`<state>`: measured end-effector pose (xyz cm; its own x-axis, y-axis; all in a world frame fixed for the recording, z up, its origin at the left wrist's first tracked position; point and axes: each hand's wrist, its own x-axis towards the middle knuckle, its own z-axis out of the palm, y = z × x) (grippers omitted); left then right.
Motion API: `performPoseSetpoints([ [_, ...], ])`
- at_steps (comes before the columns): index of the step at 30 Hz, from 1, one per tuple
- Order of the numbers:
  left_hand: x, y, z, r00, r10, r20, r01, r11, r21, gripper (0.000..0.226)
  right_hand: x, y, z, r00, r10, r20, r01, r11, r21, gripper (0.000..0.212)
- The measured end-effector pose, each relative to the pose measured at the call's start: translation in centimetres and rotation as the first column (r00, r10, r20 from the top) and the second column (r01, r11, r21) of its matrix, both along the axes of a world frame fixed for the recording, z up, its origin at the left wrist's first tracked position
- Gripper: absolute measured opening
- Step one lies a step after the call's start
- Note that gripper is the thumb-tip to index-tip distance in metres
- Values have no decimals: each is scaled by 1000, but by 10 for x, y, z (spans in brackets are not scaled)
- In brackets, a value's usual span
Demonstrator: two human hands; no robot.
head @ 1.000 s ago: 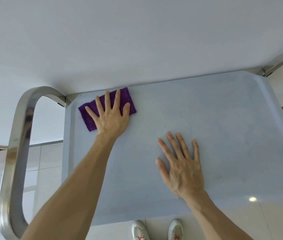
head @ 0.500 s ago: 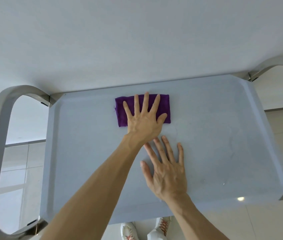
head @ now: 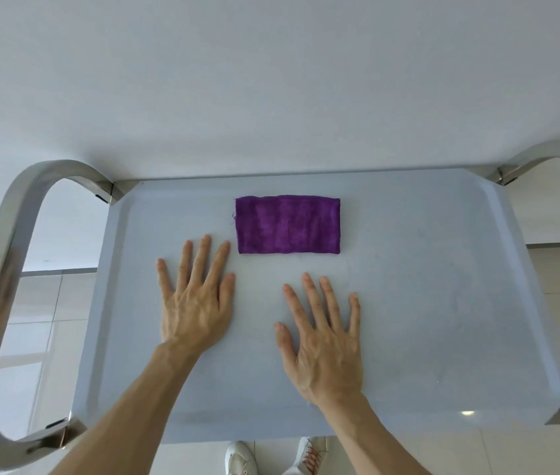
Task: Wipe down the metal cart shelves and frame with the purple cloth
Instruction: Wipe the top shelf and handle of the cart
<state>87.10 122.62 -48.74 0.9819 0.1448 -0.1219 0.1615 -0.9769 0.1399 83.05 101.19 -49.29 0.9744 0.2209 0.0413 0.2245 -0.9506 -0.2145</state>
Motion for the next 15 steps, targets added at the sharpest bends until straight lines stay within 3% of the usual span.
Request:
performPoseSetpoints([
  [7, -2, 1, -6, 999, 13, 47, -13, 1000, -1, 55, 7, 5, 22, 999, -18, -35, 20, 999, 45, 49],
  [12, -1, 2, -6, 998, 10, 61, -10, 1000, -8, 54, 73, 24, 47, 996, -2, 86, -21, 965, 263, 36],
  [15, -1, 3, -7, 999, 5, 53, -5, 1000, -6, 54, 120, 48, 46, 998, 46, -46, -35, 974, 226, 41],
])
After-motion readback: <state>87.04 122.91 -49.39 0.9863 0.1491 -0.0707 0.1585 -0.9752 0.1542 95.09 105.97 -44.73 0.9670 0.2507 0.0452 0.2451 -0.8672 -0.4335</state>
